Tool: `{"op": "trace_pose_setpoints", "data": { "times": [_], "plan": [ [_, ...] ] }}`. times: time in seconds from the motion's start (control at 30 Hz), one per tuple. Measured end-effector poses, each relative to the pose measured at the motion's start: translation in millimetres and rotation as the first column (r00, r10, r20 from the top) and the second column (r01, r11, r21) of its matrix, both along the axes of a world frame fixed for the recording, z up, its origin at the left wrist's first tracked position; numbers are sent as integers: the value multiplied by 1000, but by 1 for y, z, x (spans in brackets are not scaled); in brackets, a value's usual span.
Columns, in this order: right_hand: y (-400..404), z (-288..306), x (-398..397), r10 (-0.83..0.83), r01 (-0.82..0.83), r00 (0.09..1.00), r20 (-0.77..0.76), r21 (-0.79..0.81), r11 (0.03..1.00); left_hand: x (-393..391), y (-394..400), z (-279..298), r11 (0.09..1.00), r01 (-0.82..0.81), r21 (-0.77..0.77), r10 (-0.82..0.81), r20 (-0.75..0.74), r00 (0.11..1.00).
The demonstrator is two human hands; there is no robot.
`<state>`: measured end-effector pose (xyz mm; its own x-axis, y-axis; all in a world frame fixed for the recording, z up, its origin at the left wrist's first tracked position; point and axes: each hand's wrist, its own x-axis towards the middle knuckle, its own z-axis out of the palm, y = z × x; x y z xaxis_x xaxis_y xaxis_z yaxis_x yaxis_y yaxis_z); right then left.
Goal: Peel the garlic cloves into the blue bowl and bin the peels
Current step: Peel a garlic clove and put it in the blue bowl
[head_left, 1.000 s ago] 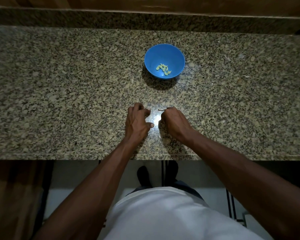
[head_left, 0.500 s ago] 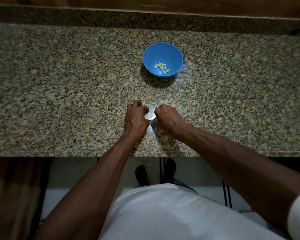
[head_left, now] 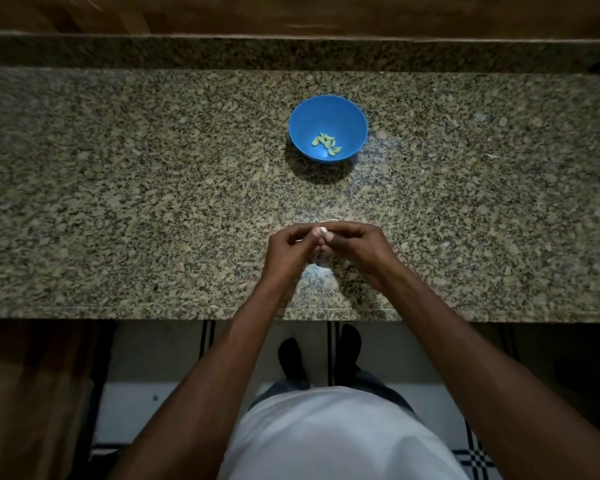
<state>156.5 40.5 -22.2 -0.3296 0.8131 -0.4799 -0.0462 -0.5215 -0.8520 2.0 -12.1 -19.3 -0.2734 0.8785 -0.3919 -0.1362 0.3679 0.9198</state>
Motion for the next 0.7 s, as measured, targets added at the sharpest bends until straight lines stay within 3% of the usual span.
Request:
{"op": "trace_pose_setpoints", "data": {
  "times": [0.13,0.23,0.47,0.6,0.7],
  "plan": [
    [-4,1,6,-46,42,997,66,62,997,12,-2,-2,991,-119,-64,129,187,974],
    [-4,5,11,-12,-1,996,90,141,990,18,-1,-4,983,-165,-78,178,220,959],
    [-3,8,18,-18,15,999,36,100,995,36,-2,-2,973,-225,45,229,-124,966],
    [-6,3,15,-70,69,997,25,27,997,48,-5,-1,965,-236,112,261,-400,878],
    [-8,-1,14,-69,68,996,61,14,998,50,-8,-2,976,-147,159,210,-531,821]
  ]
}}
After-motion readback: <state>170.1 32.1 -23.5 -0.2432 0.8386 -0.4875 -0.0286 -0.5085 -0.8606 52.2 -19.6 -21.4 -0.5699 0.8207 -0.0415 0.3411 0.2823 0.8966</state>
